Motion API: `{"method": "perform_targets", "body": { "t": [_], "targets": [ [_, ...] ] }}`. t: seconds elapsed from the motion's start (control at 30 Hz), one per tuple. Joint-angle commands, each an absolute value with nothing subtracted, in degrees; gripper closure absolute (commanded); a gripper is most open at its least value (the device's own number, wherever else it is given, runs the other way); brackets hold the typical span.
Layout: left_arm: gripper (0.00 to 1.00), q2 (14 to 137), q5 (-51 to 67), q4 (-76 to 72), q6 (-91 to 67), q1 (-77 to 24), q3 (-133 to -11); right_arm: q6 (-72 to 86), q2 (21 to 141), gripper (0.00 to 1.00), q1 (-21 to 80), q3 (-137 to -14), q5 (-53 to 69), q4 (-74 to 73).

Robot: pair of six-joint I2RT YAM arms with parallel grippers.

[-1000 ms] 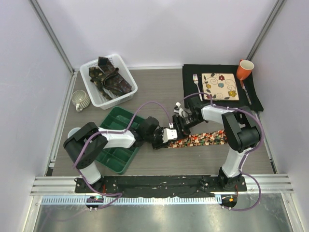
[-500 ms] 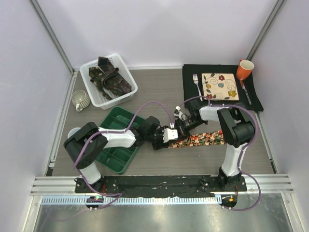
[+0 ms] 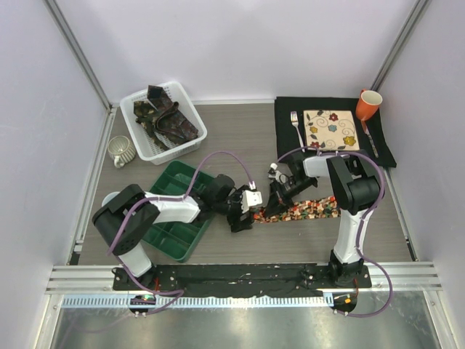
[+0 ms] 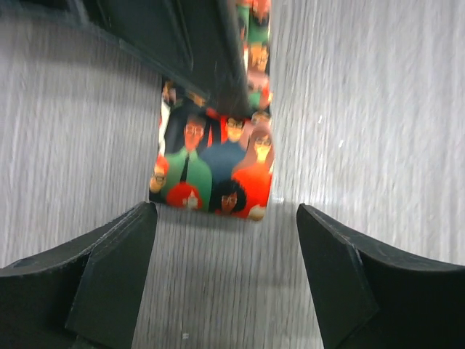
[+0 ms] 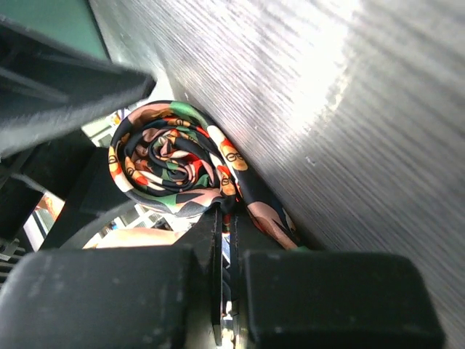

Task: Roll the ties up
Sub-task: Roll the tie at the center of the board.

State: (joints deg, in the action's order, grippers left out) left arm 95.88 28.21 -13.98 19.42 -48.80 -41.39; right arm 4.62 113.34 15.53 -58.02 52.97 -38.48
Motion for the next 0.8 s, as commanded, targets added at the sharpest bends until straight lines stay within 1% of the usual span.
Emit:
{"method": "perform_targets", "body": {
  "t": [0.0, 0.1, 0.3, 0.4, 0.43, 0.47, 0.53, 0.57, 0.6, 0.63, 0.7, 0.77],
  "targets": [
    [0.18, 97.11, 31.73, -22.40, 16.88, -49.13, -41.92, 3.16, 117.59, 0.99, 15.29, -60.55, 40.34, -39.81],
    [0.19, 99.31, 31.90, -24.78, 17.22, -49.22, -42.80, 2.46, 119.09, 0.99, 15.99, -62.66, 40.08, -40.60],
    [0.25, 103.88, 29.53, -24.44, 19.51, -49.92, -45.08, 1.41, 119.00, 0.99, 18.89, -63.98, 40.87, -40.96],
    [0.31, 105.02, 29.09, -24.26, 20.74, -49.83, -45.70, 0.97, 118.83, 0.99, 19.77, -63.90, 40.87, -40.96],
    [0.36, 105.20, 29.00, -24.08, 21.00, -49.83, -45.88, 1.05, 118.83, 0.99, 19.86, -64.07, 40.87, -40.87],
    [0.39, 105.12, 29.35, -23.73, 21.27, -49.83, -45.88, 0.97, 118.83, 0.99, 19.95, -64.25, 40.87, -41.04],
    [0.41, 104.77, 29.88, -22.24, 22.76, -49.83, -45.44, 0.53, 119.00, 0.99, 20.13, -64.51, 40.87, -41.22],
    [0.38, 104.42, 29.71, -22.24, 23.11, -49.83, -45.00, 0.44, 119.00, 0.99, 20.13, -64.42, 40.87, -41.31],
    [0.33, 104.07, 29.10, -22.32, 23.55, -49.83, -44.56, 0.44, 119.09, 0.99, 20.21, -64.51, 40.78, -41.40],
    [0.24, 103.02, 28.48, -22.59, 23.82, -49.83, -43.43, 0.44, 119.09, 0.99, 20.30, -64.51, 40.61, -41.40],
    [0.22, 101.78, 28.73, -21.46, 24.78, -49.57, -42.63, 0.35, 119.00, 0.99, 20.30, -64.34, 40.52, -41.48],
    [0.24, 100.90, 29.44, -19.87, 26.54, -49.48, -42.54, 0.35, 119.26, 0.99, 20.39, -64.51, 40.95, -41.57]
  ]
}}
